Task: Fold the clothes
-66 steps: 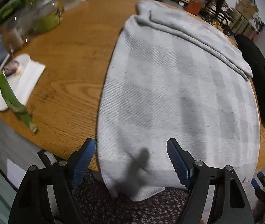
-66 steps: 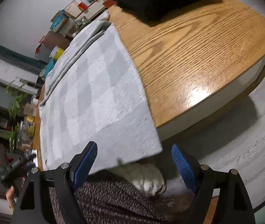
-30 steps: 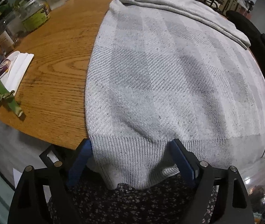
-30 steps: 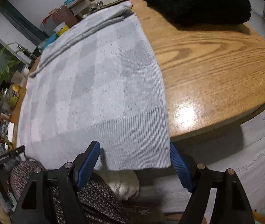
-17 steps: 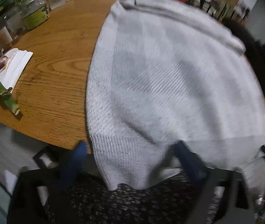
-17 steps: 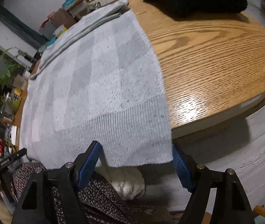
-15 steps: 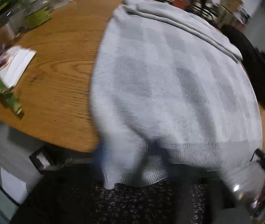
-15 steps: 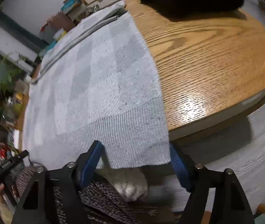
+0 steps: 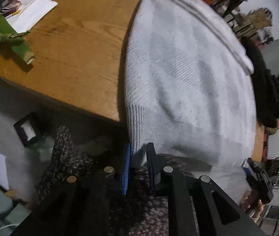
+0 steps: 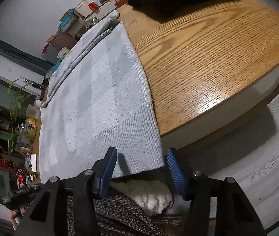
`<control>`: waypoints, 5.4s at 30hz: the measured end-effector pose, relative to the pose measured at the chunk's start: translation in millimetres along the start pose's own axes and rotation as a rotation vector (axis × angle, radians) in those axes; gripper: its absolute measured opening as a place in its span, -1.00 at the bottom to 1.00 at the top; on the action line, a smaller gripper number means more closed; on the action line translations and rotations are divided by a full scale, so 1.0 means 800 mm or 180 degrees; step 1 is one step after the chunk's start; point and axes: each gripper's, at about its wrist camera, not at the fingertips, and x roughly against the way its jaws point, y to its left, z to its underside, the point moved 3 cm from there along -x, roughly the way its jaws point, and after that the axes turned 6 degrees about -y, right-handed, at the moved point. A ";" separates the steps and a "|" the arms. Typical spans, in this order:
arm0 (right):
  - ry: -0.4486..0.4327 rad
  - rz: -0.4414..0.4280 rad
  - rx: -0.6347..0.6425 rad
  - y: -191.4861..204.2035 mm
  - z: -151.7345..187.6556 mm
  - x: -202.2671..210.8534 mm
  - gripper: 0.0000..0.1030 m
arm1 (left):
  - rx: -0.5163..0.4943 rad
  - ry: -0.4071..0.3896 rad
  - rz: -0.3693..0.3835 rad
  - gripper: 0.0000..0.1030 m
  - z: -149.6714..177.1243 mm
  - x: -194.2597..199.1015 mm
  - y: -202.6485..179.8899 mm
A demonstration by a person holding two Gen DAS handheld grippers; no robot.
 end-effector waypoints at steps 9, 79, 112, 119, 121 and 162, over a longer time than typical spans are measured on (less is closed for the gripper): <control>0.0049 -0.0070 0.0071 0.006 0.000 -0.002 0.22 | 0.0089 0.0073 -0.0275 0.32 -0.002 -0.012 -0.023; -0.0760 -0.1596 -0.0194 -0.023 0.014 0.131 -0.99 | 0.0349 -0.0498 0.1628 -0.91 -0.047 0.136 0.010; 0.0106 -0.0628 0.0567 0.028 0.011 0.042 -0.83 | 0.0037 -0.0230 0.0611 -0.91 -0.040 0.120 0.019; 0.0230 -0.0744 0.0621 0.045 0.011 0.085 -0.83 | -0.0205 -0.0250 0.0411 -0.91 -0.034 0.173 0.017; 0.0252 -0.0748 0.0686 0.049 0.016 0.097 -0.83 | -0.0245 -0.0237 0.0360 -0.91 -0.027 0.189 0.021; 0.0255 -0.0611 0.0164 0.069 -0.103 0.052 -0.82 | 0.0500 0.0114 0.0671 -0.91 -0.192 0.077 0.006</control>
